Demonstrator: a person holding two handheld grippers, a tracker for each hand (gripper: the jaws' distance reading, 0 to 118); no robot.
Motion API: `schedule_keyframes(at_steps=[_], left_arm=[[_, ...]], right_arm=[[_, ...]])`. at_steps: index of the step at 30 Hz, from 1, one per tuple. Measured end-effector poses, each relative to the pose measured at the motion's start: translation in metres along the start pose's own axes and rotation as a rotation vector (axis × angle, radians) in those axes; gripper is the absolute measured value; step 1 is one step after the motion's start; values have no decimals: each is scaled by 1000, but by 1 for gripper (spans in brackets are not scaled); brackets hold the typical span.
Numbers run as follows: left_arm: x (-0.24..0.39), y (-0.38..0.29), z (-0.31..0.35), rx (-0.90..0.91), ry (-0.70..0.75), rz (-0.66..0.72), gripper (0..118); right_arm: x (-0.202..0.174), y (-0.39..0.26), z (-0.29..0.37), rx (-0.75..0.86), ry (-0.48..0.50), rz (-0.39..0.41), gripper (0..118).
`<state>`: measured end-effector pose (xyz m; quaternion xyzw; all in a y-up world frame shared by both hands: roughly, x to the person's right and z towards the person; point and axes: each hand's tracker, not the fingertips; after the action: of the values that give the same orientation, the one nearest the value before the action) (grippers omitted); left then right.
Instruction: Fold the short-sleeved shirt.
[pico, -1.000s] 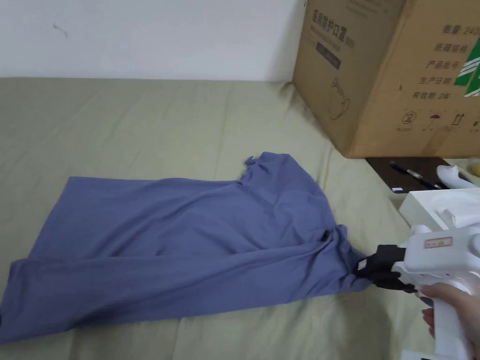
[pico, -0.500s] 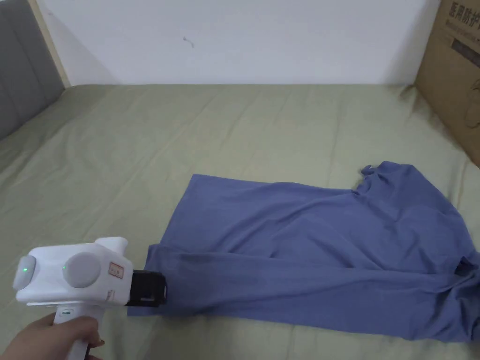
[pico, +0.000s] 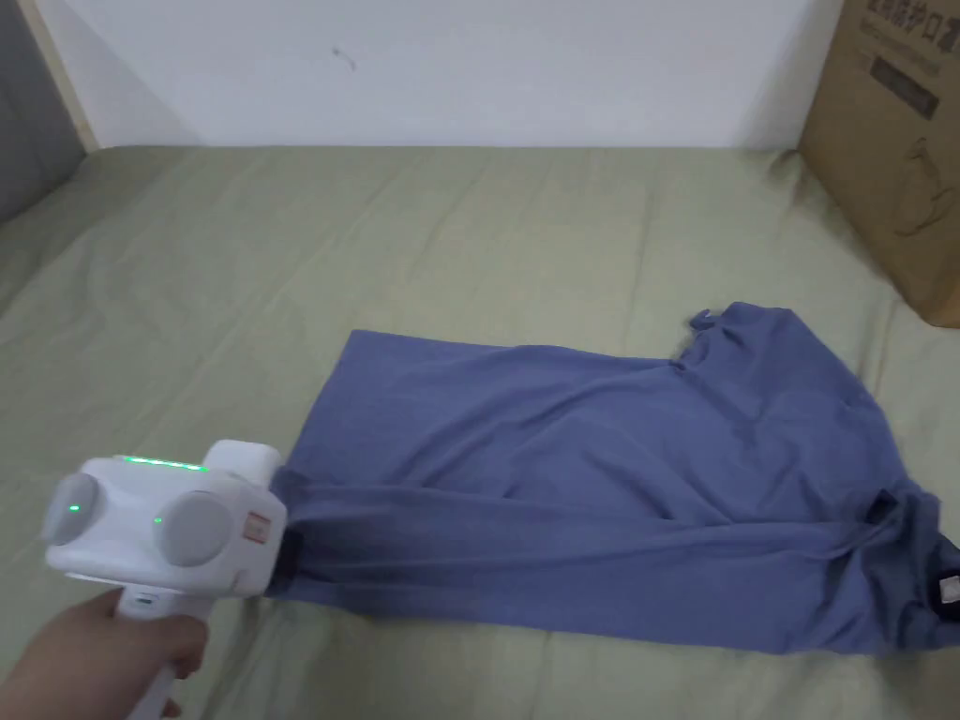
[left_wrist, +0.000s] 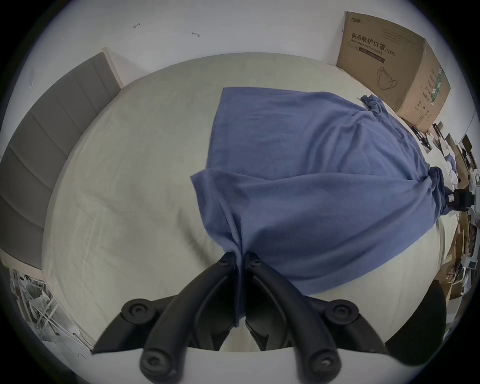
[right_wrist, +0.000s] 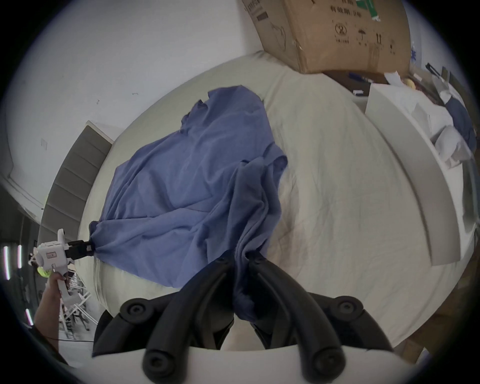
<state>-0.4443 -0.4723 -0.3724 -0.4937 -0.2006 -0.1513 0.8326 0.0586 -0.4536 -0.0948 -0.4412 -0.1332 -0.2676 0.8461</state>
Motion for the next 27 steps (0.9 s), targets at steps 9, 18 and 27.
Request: schedule_keyframes(at_steps=[9,18,27], left_arm=[[-7,-7,74,67,-30,-15,4],[4,-72,74,-53,-146,47,4],[-3,-94,65,55,-77,123,116]], right_arm=[[17,-11,87,16,-11,12,9],[55,-80,81,-112,-92,-99,9],[57,-97,70,-29,-154,-117,115]])
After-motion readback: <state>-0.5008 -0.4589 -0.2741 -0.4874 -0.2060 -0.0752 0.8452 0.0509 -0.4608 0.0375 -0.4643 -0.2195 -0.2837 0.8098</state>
